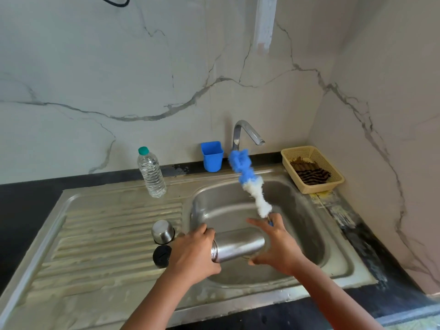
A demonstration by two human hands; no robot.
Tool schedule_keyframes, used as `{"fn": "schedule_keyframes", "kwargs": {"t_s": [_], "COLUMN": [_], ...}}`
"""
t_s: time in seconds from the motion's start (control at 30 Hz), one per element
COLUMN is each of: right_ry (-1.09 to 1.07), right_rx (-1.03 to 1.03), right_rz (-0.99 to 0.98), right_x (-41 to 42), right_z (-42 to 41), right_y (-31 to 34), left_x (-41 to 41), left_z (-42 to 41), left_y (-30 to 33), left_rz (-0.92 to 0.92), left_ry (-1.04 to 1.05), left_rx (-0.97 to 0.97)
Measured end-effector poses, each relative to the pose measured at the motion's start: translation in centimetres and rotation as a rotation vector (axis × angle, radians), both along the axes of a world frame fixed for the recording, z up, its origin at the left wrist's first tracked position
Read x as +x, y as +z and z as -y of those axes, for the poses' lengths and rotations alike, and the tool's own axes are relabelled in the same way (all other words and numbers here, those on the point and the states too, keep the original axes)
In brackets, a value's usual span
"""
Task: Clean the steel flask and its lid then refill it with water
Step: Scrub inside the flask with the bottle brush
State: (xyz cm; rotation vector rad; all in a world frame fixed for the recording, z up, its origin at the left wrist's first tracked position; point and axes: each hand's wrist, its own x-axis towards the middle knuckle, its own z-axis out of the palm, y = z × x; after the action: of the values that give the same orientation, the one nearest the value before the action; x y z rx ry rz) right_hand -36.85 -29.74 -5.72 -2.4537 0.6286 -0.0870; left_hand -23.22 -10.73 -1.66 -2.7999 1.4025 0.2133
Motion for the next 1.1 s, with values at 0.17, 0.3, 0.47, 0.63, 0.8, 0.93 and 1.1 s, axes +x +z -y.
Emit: {"fn": "schedule_keyframes", "kwargs": {"t_s": [0.17,0.3,0.47,0.63,0.8,0.93,1.1], "right_ry": [0.106,0.015,-0.027,-0.006,0.112,0.24,0.386], "right_rx": [-0.239,-0.312,-0.317,-0.104,-0.006,-0.004,0.003], "right_rz": [-0.11,0.034,0.219,0.262,0.324,0.321,0.21], "right_x": [1.5,2.1,4.5,8.6,13.3,16.9,21.0], "right_z": [-2.0,-3.0,-3.2,-4.4,-8.0,-10.8,-13.1], "right_y": [0.3,0.1,2.1,5.9,7.2,7.9,8.0], "left_x": [-0.7,-0.7,0.8,2.9,4.0,6.0,9.1], "left_z": [0.2,0.3,-1.5,-3.9,-4.9,-6.9,-10.3], "left_y": [1.1,2.6,3.8,3.6,2.9,3.3,3.0], "left_rz": [0.034,0.077,0.09,-0.51,-0.746,-0.553,-0.476], "left_ry": [-0.019,-0.03,-0.017,0.235,0.35,0.54,0.636], "left_rx": [-0.049,-0.103,-0.493,-0.972,-1.12,-1.261,-1.195]}}
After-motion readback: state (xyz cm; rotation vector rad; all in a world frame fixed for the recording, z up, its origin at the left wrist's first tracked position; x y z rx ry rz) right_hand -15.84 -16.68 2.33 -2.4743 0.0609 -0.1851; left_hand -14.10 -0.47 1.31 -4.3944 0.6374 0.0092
